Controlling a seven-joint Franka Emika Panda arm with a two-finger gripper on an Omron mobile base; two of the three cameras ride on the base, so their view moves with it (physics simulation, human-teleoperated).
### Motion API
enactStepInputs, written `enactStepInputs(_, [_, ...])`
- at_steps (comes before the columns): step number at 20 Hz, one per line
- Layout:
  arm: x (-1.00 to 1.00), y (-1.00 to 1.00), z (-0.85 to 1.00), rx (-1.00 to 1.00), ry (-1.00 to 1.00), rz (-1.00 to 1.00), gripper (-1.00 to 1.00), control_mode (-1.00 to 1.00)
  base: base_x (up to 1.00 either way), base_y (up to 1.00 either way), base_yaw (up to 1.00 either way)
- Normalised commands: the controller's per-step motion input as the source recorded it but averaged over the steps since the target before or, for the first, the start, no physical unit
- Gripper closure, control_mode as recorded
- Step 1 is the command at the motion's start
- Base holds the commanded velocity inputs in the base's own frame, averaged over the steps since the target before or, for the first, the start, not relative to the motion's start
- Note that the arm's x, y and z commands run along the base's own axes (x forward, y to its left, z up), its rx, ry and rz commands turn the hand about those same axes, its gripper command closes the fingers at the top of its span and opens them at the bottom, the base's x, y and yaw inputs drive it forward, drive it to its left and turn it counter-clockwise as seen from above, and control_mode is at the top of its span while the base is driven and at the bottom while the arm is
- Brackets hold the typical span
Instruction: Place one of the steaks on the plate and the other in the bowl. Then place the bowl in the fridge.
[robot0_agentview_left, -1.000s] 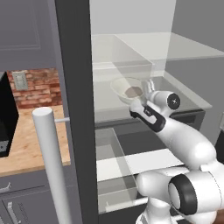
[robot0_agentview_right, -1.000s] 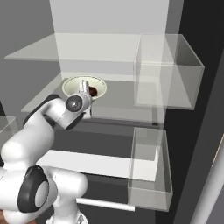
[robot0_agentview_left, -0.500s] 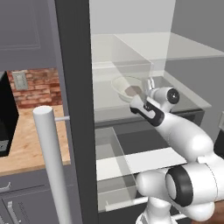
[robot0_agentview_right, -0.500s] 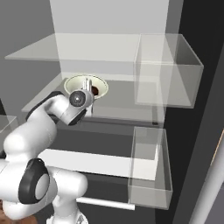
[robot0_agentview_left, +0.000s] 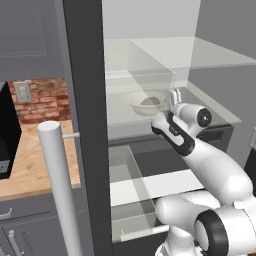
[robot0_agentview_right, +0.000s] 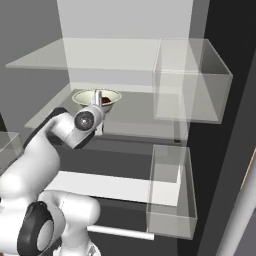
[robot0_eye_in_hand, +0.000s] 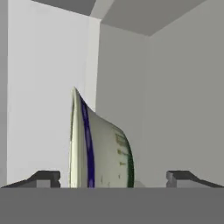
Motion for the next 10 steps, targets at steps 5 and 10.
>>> enactStepInputs(5, [-0.73, -0.1, 0.21, 0.01, -0.16, 0.0, -1.0, -1.0, 0.0, 0.0, 0.0])
enactStepInputs(10, [-0.93, -0.06, 0.67, 0.09, -0.06, 0.0, -1.0, -1.0, 0.0, 0.0, 0.0])
